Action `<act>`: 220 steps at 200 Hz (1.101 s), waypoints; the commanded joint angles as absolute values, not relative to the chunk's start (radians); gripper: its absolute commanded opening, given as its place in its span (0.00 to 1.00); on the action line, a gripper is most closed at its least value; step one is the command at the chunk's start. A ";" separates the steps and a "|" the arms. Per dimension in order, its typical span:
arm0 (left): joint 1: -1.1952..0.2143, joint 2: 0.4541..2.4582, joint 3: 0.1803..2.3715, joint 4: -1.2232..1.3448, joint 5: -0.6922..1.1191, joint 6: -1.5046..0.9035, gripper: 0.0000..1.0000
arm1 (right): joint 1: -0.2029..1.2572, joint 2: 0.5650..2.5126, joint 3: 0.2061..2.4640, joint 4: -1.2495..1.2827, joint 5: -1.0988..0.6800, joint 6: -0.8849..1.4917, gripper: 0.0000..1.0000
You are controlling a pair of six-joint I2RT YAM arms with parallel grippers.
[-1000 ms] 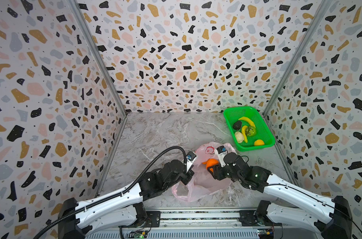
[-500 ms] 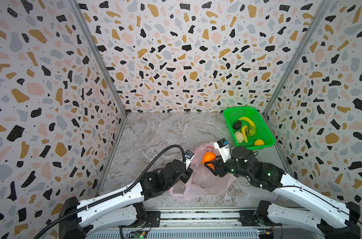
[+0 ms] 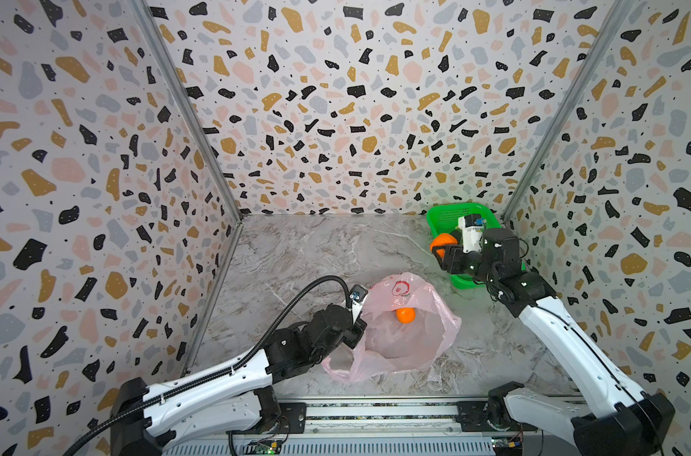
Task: Untie the knot of the plastic bag and take out the fruit
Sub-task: Place the fruit in the basket.
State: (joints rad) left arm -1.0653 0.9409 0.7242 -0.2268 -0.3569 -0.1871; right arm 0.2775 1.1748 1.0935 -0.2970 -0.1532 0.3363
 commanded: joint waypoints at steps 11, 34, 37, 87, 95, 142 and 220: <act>-1.068 0.924 0.720 -0.213 -0.368 -0.199 0.00 | 0.148 1.337 1.078 -0.146 -0.107 0.278 0.46; -1.068 0.916 0.725 -0.213 -0.371 -0.194 0.00 | 0.068 1.498 1.137 -0.108 -0.077 0.268 0.46; -1.068 0.917 0.724 -0.212 -0.370 -0.193 0.00 | 0.063 1.509 1.145 -0.109 -0.072 0.268 0.46; -1.068 0.903 0.716 -0.209 -0.370 -0.201 0.00 | -0.016 1.681 1.222 -0.101 -0.025 0.279 0.59; -1.068 0.902 0.716 -0.209 -0.370 -0.199 0.00 | -0.019 1.684 1.223 -0.101 -0.022 0.279 0.71; -1.068 0.914 0.719 -0.197 -0.370 -0.195 0.00 | -0.012 1.634 1.264 -0.196 -0.078 0.273 0.85; -1.068 0.944 0.761 -0.150 -0.396 -0.193 0.00 | 0.161 1.307 1.426 -0.687 -0.446 0.138 0.91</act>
